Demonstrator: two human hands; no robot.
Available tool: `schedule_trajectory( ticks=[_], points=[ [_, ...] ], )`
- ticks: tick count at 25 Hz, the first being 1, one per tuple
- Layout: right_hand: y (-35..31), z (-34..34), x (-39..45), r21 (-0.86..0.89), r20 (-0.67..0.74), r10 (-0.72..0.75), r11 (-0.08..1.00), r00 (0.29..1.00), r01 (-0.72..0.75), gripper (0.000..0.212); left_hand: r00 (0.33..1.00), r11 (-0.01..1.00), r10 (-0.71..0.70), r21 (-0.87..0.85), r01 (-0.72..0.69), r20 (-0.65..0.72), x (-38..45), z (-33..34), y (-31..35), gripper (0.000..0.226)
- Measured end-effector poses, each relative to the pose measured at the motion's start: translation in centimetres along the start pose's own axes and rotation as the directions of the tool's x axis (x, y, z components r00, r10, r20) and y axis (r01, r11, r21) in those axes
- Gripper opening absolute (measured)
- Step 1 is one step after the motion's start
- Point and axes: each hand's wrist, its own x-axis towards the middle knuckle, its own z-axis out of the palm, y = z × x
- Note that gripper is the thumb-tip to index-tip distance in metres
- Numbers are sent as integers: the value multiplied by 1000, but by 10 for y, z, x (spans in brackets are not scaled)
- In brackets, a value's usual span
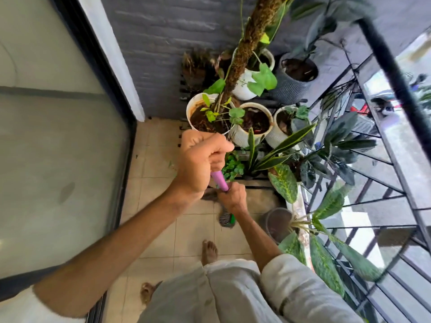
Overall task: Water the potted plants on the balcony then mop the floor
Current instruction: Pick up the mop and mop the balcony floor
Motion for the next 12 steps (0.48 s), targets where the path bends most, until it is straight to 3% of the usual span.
schedule_trajectory(
  ticks=[4,6,8,11,12],
  points=[
    [56,-11,57,-80,-46,46,996,998,-50,25,999,999,-39,-25,39,-9,18,-6,-55,44],
    [101,13,88,34,-90,45,999,995,-42,26,997,997,-78,13,78,7,15,-13,-84,46],
    [108,12,87,158,-145,-56,984,988,79,21,996,994,-94,58,93,9,9,-17,-100,45],
    [87,4,73,198,31,68,977,997,-73,23,997,992,-73,102,70,26,1,-18,-100,47],
    [84,14,65,253,-11,55,966,998,-50,21,998,991,-56,127,51,37,-1,-18,-94,47]
  ],
)
